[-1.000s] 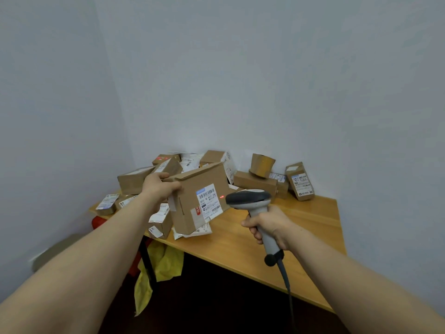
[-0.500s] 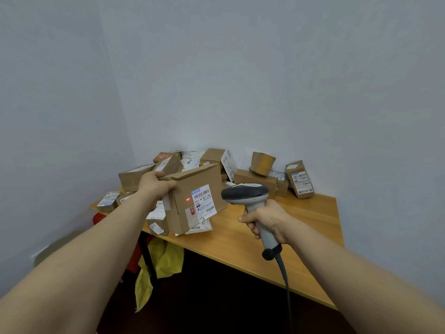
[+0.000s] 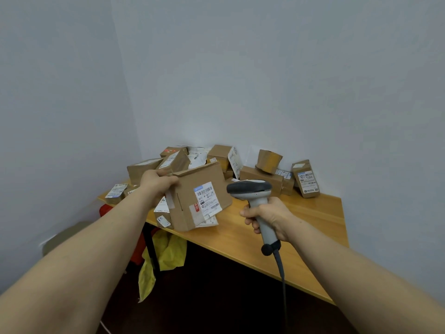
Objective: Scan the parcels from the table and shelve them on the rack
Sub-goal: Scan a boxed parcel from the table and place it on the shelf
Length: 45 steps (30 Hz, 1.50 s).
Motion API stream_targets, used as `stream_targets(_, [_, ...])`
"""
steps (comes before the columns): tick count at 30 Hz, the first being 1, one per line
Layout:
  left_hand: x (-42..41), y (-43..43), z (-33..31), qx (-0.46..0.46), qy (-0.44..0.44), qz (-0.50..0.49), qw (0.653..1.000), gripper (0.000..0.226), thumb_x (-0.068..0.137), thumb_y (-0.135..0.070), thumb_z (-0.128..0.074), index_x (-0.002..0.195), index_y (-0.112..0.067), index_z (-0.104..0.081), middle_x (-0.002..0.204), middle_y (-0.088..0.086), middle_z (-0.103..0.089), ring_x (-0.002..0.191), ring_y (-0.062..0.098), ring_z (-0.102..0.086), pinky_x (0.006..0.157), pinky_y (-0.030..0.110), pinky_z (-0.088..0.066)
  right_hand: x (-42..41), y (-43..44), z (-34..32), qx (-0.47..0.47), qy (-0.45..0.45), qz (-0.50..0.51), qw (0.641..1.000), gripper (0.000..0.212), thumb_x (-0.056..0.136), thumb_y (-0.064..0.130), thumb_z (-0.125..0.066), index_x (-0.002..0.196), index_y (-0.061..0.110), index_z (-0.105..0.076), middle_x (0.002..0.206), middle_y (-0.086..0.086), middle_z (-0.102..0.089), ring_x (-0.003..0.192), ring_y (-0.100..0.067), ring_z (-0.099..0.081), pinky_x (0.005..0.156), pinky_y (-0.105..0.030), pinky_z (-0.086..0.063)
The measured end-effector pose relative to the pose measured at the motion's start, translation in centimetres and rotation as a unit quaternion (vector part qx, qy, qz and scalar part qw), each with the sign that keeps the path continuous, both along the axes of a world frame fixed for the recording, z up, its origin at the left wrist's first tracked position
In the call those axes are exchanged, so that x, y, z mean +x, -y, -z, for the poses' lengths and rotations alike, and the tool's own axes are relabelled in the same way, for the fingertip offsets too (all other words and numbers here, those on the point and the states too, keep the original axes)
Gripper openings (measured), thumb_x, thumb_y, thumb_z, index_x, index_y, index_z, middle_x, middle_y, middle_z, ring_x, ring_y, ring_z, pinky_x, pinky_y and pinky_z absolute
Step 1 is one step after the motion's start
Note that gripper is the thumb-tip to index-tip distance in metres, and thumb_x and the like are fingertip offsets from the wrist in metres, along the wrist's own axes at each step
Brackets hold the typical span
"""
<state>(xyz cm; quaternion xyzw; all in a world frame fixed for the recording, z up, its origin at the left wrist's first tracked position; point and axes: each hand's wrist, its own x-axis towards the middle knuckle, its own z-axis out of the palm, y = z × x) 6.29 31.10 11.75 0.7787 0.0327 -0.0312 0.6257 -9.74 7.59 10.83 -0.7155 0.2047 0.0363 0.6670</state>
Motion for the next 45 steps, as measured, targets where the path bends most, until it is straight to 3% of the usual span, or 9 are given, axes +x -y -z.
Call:
stream_targets(4, [-0.4, -1.5, 0.7, -0.068, -0.096, 0.035, 0.992, 0.009, 0.075, -0.007, -0.064, 0.082, -0.007, -0.059, 0.085, 0.015, -0.059, 0.074, 0.03, -0.061, 0.064, 0.039, -0.056, 0.7, -0.6, 0.7, 0.051, 0.02, 0.088, 0.995, 0.018, 0.078, -0.001, -0.074, 0.087, 0.002, -0.059, 0.072, -0.017, -0.067, 0.05, -0.019, -0.058, 0.049, -0.027, -0.05])
stream_targets(8, [-1.1, -3.4, 2.1, -0.079, -0.192, 0.125, 0.97, 0.016, 0.076, -0.014, -0.055, 0.092, -0.014, -0.058, 0.08, 0.009, -0.06, 0.071, 0.026, -0.064, 0.061, 0.034, -0.057, 1.7, -1.6, 2.0, 0.084, 0.019, 0.152, 0.985, 0.042, 0.077, 0.008, -0.079, 0.112, 0.009, -0.057, 0.095, -0.016, -0.063, 0.083, -0.03, -0.065, 0.062, -0.038, -0.056])
stream_targets(15, [-4.7, -8.4, 4.1, -0.255, -0.24, 0.11, 0.93, 0.036, 0.075, -0.009, -0.044, 0.108, -0.012, -0.057, 0.096, 0.014, -0.06, 0.089, 0.03, -0.062, 0.074, 0.044, -0.058, 1.8, -8.2, 4.6, 0.133, 0.011, 0.09, 0.987, 0.041, 0.076, 0.014, -0.08, 0.108, 0.01, -0.056, 0.102, -0.02, -0.063, 0.09, -0.036, -0.068, 0.08, -0.05, -0.056])
stream_targets(20, [-11.3, -14.4, 4.2, -0.306, -0.216, 0.078, 0.924, 0.031, 0.076, -0.006, -0.045, 0.103, -0.008, -0.059, 0.084, 0.013, -0.068, 0.078, 0.025, -0.067, 0.063, 0.036, -0.059, 0.6, -14.4, 5.0, 0.135, 0.034, 0.001, 0.99, 0.04, 0.069, 0.003, -0.081, 0.104, 0.005, -0.062, 0.09, -0.014, -0.074, 0.073, -0.027, -0.072, 0.054, -0.034, -0.058])
stream_targets(25, [-20.6, -23.3, 4.9, -0.202, -0.211, -0.004, 0.957, 0.019, 0.084, -0.018, -0.064, 0.102, -0.016, -0.063, 0.092, 0.004, -0.06, 0.086, 0.016, -0.06, 0.07, 0.032, -0.055, -2.8, -22.4, 6.2, 0.138, 0.046, -0.046, 0.988, 0.04, 0.062, -0.002, -0.083, 0.094, 0.008, -0.062, 0.081, -0.007, -0.071, 0.067, -0.023, -0.066, 0.043, -0.025, -0.05])
stream_targets(29, [-29.2, -32.2, 4.4, -0.193, -0.188, -0.087, 0.959, 0.043, 0.07, -0.017, -0.079, 0.111, -0.008, -0.068, 0.108, 0.009, -0.062, 0.1, 0.017, -0.064, 0.07, 0.024, -0.057, -6.5, -31.3, 6.5, 0.155, 0.037, -0.129, 0.979, 0.041, 0.062, -0.004, -0.083, 0.096, 0.007, -0.063, 0.087, -0.011, -0.07, 0.073, -0.026, -0.067, 0.042, -0.025, -0.05])
stream_targets(32, [-35.7, -38.6, 3.9, -0.212, -0.16, -0.155, 0.952, 0.05, 0.064, -0.015, -0.08, 0.111, -0.005, -0.068, 0.112, 0.012, -0.063, 0.097, 0.018, -0.066, 0.078, 0.026, -0.058, -9.4, -38.6, 5.7, 0.165, 0.045, -0.207, 0.963, 0.033, 0.063, -0.007, -0.08, 0.088, 0.008, -0.066, 0.074, -0.005, -0.072, 0.063, -0.021, -0.068, 0.041, -0.023, -0.05])
stream_targets(37, [-43.1, -47.5, 3.5, -0.26, -0.114, -0.26, 0.923, 0.018, 0.08, -0.009, -0.071, 0.096, -0.001, -0.067, 0.075, 0.008, -0.065, 0.07, 0.014, -0.068, 0.071, 0.028, -0.06, -13.0, -49.6, 3.9, 0.169, 0.027, -0.33, 0.928, 0.029, 0.066, -0.002, -0.081, 0.09, 0.006, -0.067, 0.07, -0.006, -0.074, 0.058, -0.018, -0.071, 0.045, -0.026, -0.052])
stream_targets(45, [-51.1, -64.2, 3.2, -0.326, -0.05, -0.366, 0.87, 0.02, 0.085, -0.005, -0.067, 0.102, 0.004, -0.063, 0.082, 0.016, -0.068, 0.084, 0.027, -0.069, 0.067, 0.031, -0.06, -17.3, -69.9, 2.8, 0.165, 0.019, -0.414, 0.895, 0.033, 0.069, 0.004, -0.081, 0.099, 0.005, -0.066, 0.075, -0.007, -0.075, 0.061, -0.017, -0.07, 0.046, -0.024, -0.051])
